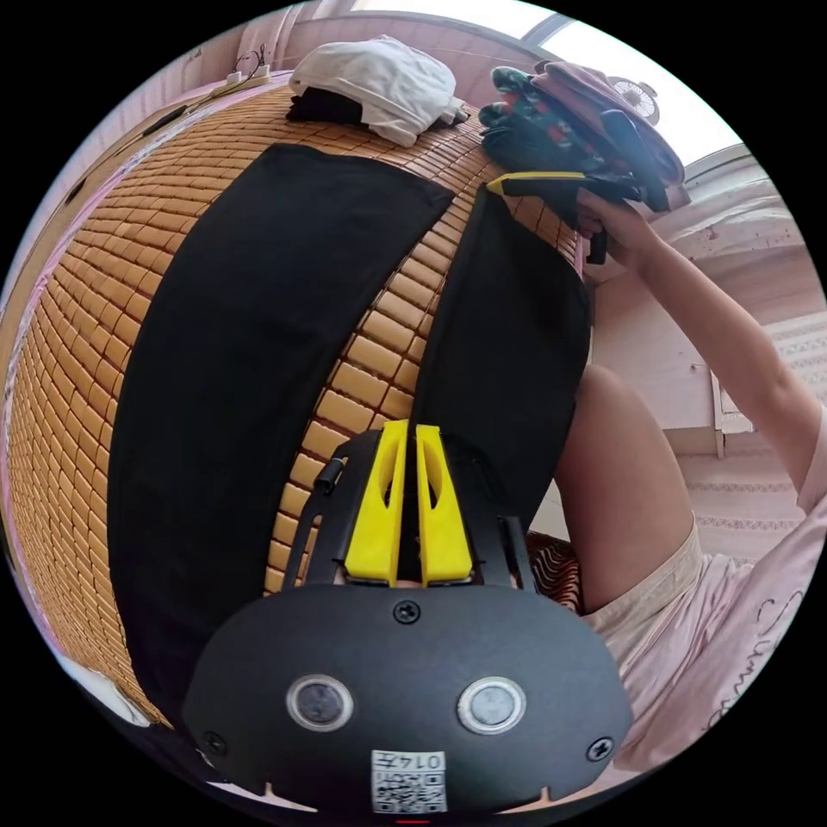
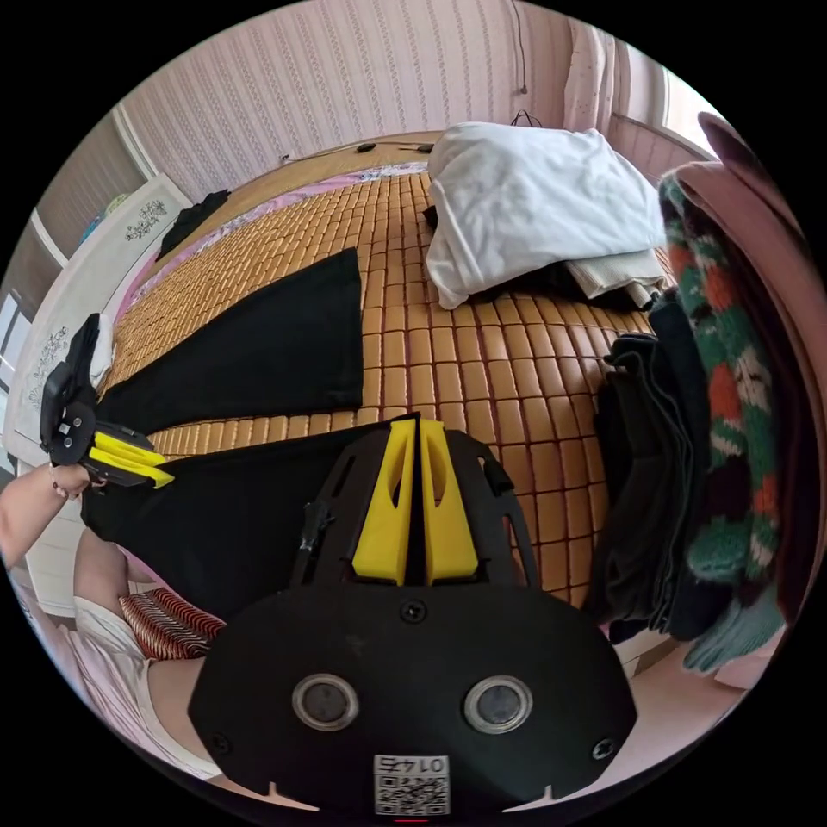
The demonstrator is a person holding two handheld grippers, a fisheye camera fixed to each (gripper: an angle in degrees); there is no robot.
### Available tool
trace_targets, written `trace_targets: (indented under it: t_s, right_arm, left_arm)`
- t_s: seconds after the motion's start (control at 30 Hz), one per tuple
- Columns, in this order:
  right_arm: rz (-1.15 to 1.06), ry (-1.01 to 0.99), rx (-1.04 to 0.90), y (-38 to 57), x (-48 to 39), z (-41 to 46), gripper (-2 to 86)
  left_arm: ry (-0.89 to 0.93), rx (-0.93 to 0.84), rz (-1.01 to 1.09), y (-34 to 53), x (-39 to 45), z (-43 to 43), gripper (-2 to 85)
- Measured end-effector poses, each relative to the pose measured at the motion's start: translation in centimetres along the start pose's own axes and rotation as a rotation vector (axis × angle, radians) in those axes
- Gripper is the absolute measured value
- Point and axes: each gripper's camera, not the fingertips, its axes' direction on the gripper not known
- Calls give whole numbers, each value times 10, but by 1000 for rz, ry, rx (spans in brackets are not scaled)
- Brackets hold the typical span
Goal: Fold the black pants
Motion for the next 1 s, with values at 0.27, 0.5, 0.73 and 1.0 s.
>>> trace_targets:
  t_s: [0.27,0.5,0.73,1.0]
  right_arm:
    - [83,97,115,20,9,-13,26]
    - [384,-39,321,164,16,-39,108]
    - [746,-256,256,223,44,27,99]
    - [599,-227,231,189,37,27,5]
  left_arm:
    - [-3,109,-63,31,-8,-50,53]
    - [-137,148,-157,172,16,-105,52]
    - [-134,118,-330,256,36,-91,51]
    - [-119,118,-391,284,34,-110,16]
